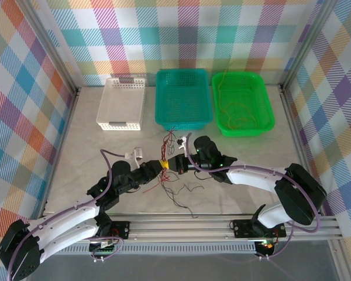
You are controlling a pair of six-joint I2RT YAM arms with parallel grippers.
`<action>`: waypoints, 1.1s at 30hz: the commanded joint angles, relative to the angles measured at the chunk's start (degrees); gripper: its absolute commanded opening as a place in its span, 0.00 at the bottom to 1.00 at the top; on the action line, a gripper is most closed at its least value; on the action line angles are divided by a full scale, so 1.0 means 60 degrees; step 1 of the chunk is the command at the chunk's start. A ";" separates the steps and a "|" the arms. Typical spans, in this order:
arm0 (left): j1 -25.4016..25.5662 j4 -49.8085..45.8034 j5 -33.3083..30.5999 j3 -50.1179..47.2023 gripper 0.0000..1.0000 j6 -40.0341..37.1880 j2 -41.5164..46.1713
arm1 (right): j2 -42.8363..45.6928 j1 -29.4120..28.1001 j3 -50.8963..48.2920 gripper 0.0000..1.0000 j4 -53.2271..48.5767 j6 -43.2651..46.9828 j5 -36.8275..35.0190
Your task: Untangle the cables
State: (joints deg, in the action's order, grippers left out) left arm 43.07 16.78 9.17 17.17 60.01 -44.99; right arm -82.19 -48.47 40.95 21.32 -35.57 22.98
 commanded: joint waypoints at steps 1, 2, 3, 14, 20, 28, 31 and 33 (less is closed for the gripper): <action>0.0071 0.0335 -0.0072 0.0164 0.20 -0.0187 -0.0018 | -0.0047 -0.0008 0.0309 0.00 0.0146 -0.0065 0.0074; 0.0069 0.0275 -0.0129 0.0157 0.12 -0.0201 -0.0003 | -0.0011 0.0001 0.0302 0.00 0.0107 -0.0045 0.0028; 0.0075 0.0198 -0.0198 0.0143 0.05 -0.0209 0.0038 | 0.0005 -0.0004 0.0294 0.00 0.0061 -0.0023 0.0024; -0.0258 -0.3141 -0.1147 0.0729 0.00 -0.1000 0.1917 | 0.1363 0.1032 -0.0583 0.00 -0.0966 0.0054 -0.0555; -0.0961 -0.5299 -0.1115 0.1041 0.00 -0.1282 0.2947 | 0.2674 0.2437 -0.1347 0.00 -0.1793 -0.0003 -0.0523; -0.2205 -0.8398 -0.1130 0.2419 0.00 -0.2074 0.3295 | 0.4196 0.4713 -0.2152 0.00 -0.3495 -0.0452 -0.0914; -0.2529 -0.9256 -0.1388 0.3299 0.00 -0.2602 0.3210 | 0.4587 0.5510 -0.2395 0.00 -0.4128 -0.0653 -0.1190; -0.2670 -0.9777 -0.1731 0.4086 0.00 -0.3089 0.3039 | 0.4761 0.6037 -0.2561 0.00 -0.4593 -0.0851 -0.1415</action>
State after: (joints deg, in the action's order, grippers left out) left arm 28.58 -34.35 2.04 36.07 47.09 -26.30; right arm -55.20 -15.49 26.94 -0.08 -38.52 17.82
